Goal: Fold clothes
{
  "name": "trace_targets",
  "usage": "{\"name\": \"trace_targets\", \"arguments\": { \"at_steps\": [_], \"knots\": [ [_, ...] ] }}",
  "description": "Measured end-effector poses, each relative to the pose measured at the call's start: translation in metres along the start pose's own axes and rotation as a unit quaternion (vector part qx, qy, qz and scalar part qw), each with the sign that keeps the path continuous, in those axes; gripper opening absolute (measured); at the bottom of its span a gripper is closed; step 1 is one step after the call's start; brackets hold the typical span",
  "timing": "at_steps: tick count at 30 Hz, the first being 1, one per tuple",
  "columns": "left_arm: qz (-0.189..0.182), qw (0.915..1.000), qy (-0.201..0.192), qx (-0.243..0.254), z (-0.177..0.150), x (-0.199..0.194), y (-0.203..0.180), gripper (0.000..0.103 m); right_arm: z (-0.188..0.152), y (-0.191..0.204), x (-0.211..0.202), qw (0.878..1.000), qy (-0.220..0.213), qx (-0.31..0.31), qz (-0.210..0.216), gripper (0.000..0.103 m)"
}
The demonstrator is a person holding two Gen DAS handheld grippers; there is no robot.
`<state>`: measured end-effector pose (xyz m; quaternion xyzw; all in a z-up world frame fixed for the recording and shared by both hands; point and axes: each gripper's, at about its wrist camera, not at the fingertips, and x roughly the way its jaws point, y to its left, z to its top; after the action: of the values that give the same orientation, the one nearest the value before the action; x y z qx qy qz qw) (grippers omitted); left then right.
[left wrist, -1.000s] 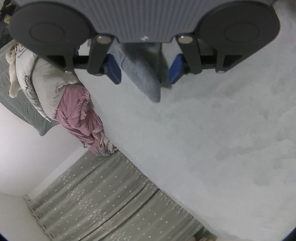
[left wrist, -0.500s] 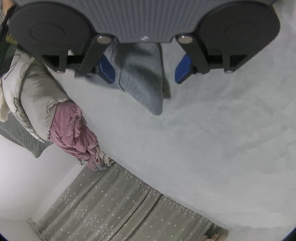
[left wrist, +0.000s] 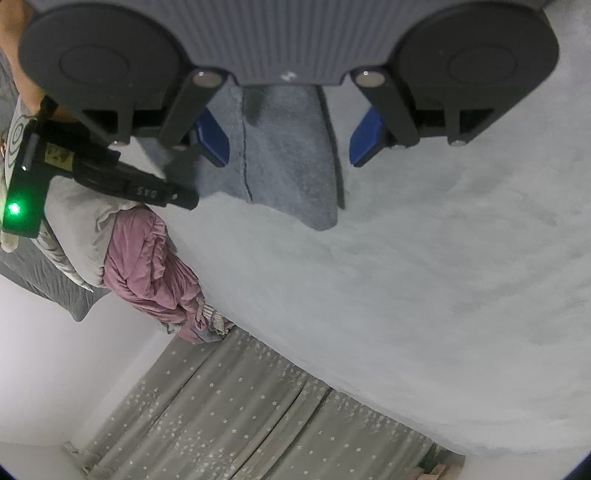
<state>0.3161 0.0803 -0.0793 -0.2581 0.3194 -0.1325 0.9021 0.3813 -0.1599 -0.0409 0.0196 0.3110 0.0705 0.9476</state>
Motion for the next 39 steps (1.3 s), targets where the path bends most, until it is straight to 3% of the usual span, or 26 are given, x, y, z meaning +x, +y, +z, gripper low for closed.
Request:
{"name": "trace_targets", "arguments": {
  "at_steps": [2,4,8,13,18,21,25,30,32,35,39],
  "knots": [
    [0.006,0.9999,0.002,0.011,-0.001,0.002,-0.004,0.071,-0.001,-0.004,-0.005,1.000,0.005,0.006,0.003,0.035],
    [0.008,0.9998,0.005,0.017,-0.002,0.003,-0.008,0.071,-0.001,-0.006,-0.013,1.000,0.002,0.002,-0.002,0.043],
    [0.027,0.9994,0.006,0.020,0.000,-0.001,-0.019,0.066,-0.001,-0.009,-0.034,1.000,0.014,-0.024,-0.013,0.044],
    [0.023,0.9966,0.003,0.079,-0.003,-0.008,-0.050,0.069,-0.005,-0.023,-0.071,0.996,0.031,-0.071,-0.055,0.050],
    [-0.004,0.9947,0.030,0.098,-0.012,-0.002,-0.073,0.069,-0.022,-0.058,-0.111,0.989,0.045,-0.103,-0.098,0.053],
    [-0.053,0.9921,0.033,0.109,-0.010,-0.016,-0.092,0.069,-0.033,-0.093,-0.134,0.987,0.057,-0.092,-0.116,0.054],
    [-0.074,0.9810,0.046,0.173,-0.019,-0.029,-0.128,0.077,-0.057,-0.154,-0.181,0.988,0.066,-0.023,-0.135,0.057],
    [-0.107,0.9662,0.095,0.214,-0.045,-0.019,-0.170,0.077,-0.091,-0.187,-0.203,0.990,0.081,0.011,-0.113,0.060],
    [-0.104,0.9556,0.126,0.245,-0.065,-0.008,-0.200,0.077,-0.104,-0.196,-0.207,0.992,0.079,0.013,-0.101,0.060],
    [-0.083,0.9406,0.137,0.299,-0.076,0.002,-0.238,0.077,-0.116,-0.214,-0.210,0.994,0.067,0.040,-0.071,0.064],
    [-0.059,0.9106,0.150,0.381,-0.084,0.035,-0.284,0.077,-0.123,-0.239,-0.199,0.995,0.044,0.089,-0.002,0.064]
  ]
}}
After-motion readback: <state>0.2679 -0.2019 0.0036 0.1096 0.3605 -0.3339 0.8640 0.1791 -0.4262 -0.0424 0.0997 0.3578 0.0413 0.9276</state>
